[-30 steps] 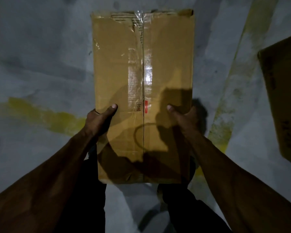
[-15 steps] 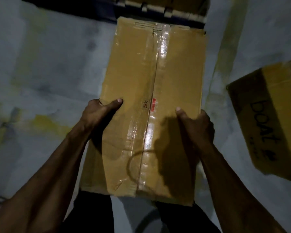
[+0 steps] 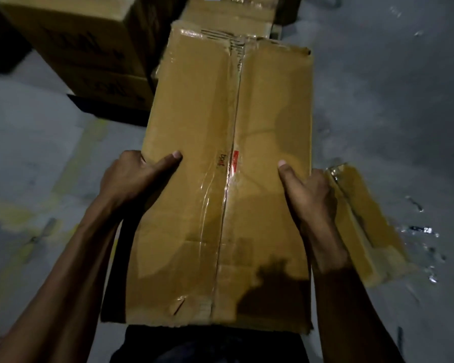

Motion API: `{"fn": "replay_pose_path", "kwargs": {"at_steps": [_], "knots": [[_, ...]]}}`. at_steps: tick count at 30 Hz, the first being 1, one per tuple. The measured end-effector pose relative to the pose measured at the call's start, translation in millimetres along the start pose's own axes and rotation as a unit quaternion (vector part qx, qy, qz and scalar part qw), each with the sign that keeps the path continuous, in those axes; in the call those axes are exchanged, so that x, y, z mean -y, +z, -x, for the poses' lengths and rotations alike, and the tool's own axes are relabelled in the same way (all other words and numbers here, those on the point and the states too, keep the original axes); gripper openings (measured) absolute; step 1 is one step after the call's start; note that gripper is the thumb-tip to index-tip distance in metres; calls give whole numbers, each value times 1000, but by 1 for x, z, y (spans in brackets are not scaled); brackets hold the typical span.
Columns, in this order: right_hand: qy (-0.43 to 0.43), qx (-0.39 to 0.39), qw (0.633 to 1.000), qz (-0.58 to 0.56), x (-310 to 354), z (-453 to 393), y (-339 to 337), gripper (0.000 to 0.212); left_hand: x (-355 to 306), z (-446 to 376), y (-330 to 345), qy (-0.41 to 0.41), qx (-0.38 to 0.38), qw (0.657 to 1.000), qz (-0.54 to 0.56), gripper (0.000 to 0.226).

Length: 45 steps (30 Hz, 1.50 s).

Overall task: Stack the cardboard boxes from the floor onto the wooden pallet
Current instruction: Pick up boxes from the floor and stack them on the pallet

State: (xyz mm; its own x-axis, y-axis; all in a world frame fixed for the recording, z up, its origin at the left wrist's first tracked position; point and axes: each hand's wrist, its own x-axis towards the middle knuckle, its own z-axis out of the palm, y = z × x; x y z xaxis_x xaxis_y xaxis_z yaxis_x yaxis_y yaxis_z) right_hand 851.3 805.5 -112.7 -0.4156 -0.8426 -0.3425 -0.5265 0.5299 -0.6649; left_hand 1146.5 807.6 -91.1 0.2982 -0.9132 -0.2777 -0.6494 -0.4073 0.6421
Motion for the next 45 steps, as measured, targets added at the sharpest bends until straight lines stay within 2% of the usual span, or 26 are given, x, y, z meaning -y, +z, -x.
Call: {"fn": "replay_pose_path", "kwargs": {"at_steps": [3,7,15,22,27,29,34,39,45], "knots": [[-29,-15,999,-11,20,16,-46,95,-33,20,-20,33,-9,999,18,62],[-48,-59,997,3,40,26,-97,79,-73,36,-37,45,-10,998,38,69],[-58,-92,994,0,87,-7,-141,78,-141,12,-49,65,-34,995,60,73],[-33,-105,994,-10,135,-99,-128,85,-189,-103,-28,81,-30,996,35,65],[-6,-128,991,-25,191,-189,-117,103,-240,-213,-20,102,1,994,23,64],[-2,-140,989,-36,212,-222,-118,97,-263,-254,-19,110,15,993,27,68],[-3,-149,988,-37,244,-295,-123,67,-314,-326,-13,119,33,992,26,78],[-2,-141,989,-33,269,-375,-127,59,-357,-389,4,103,33,994,30,82],[-27,-109,993,-18,295,-504,-131,61,-414,-465,47,67,-14,997,19,69]]}}
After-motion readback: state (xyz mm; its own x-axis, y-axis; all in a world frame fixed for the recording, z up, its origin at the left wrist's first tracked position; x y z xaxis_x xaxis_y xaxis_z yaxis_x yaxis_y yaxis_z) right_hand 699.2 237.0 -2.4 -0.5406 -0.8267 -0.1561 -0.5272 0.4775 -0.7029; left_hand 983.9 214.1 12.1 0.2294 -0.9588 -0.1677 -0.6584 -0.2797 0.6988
